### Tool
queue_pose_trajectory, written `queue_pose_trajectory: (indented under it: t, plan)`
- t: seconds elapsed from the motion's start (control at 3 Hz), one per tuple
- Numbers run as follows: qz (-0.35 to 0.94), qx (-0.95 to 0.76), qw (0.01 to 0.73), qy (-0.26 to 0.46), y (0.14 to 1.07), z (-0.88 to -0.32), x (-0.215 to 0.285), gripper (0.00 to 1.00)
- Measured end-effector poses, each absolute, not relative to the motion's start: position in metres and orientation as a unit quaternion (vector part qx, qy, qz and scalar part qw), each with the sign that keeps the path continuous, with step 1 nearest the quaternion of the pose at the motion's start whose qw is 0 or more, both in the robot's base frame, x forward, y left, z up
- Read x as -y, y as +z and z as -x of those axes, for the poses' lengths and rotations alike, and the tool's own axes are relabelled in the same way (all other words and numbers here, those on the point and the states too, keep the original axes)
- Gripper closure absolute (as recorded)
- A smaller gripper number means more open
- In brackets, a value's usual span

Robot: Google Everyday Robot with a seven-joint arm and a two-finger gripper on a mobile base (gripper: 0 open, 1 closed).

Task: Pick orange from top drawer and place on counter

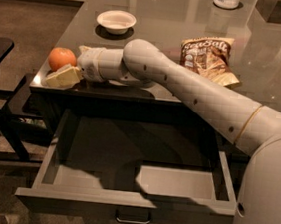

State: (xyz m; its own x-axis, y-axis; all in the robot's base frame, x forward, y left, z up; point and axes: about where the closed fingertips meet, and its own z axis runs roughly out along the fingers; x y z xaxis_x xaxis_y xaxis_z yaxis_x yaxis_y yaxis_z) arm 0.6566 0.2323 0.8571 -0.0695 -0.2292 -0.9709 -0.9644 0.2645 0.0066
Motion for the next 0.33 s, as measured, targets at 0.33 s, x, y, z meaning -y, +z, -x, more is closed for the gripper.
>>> queue_pose_trajectory:
  t: [0.33]
  plan:
    - [0.476, -0.627, 0.489, 0.376, 0.8571, -0.6566, -0.2323, 0.00]
